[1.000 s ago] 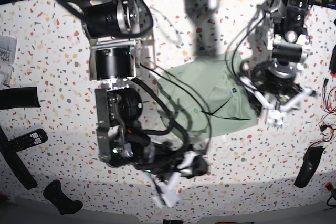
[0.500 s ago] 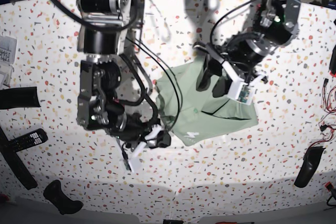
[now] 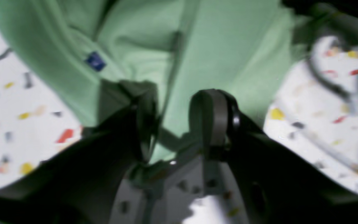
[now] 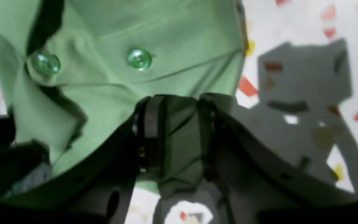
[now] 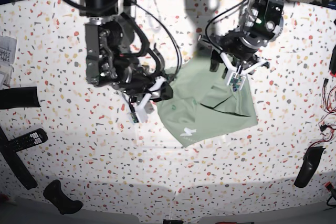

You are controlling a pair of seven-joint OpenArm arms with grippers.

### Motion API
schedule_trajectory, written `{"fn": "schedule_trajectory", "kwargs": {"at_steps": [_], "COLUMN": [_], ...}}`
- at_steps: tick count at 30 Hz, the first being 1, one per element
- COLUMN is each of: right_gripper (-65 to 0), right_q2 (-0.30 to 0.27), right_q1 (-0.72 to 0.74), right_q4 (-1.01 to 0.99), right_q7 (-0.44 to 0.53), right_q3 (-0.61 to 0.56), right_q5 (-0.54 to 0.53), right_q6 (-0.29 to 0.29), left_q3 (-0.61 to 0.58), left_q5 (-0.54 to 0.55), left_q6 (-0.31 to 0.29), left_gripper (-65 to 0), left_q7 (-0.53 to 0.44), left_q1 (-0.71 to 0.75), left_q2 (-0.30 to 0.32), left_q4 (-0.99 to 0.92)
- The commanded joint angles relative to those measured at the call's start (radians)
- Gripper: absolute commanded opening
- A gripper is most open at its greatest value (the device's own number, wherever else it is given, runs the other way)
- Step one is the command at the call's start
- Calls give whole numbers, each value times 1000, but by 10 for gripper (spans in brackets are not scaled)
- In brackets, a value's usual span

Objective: Fold the T-shirt properly
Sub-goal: 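Lift the folded bundle with both grippers and pull it together, then release the bundle and reposition both grippers at its edges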

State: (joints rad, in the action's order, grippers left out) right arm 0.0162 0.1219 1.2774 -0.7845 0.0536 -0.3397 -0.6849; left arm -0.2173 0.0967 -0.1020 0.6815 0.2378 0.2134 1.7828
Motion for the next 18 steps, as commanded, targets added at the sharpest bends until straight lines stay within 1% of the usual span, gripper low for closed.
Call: {"fn": "schedule_trajectory", "kwargs": {"at_steps": [1,3,5,9,11,12,14,16,18], "right_gripper": [-470,-470,-470,-470,-470,-470,-470,-470,-470], "right_q2": [-19,-45,-63,-60,-60,-61,-61,-61,-61], "right_q1": [25,31,40,75,98,111,134,156,175], "right_q4": [18,18,18,19,19,19,19,19,19], "right_q7": [9,6,-4,-62,-77,-78,-84,-89,-88], "right_q3": [-2,-2,-2,-2,-2,-2,-2,-2,-1], "right_q5": [0,-8,-48,-147,-174,-173,-172,-168,-158], "right_q6": [-13,-13,-13,-13,-13,-13,-13,-13,-13], "left_q3": [2,2,2,2,2,2,2,2,2], "left_q5": [-29,-84,-136,-182,-203,-216,-259,-328,-402], "left_q6": [11,35,55,57,63,79,132,177,188], "left_gripper": [-415,-415,-415,-415,-415,-415,-415,-415,-415], "left_q7": [-9,-8,-9,-9,-8,-3,21,55,84], "left_q1": [-11,-11,-11,-11,-13,-14,-27,-53,-88], "left_q2": [2,6,6,6,6,6,6,6,6], "left_q4": [16,16,16,16,16,16,16,16,16]}}
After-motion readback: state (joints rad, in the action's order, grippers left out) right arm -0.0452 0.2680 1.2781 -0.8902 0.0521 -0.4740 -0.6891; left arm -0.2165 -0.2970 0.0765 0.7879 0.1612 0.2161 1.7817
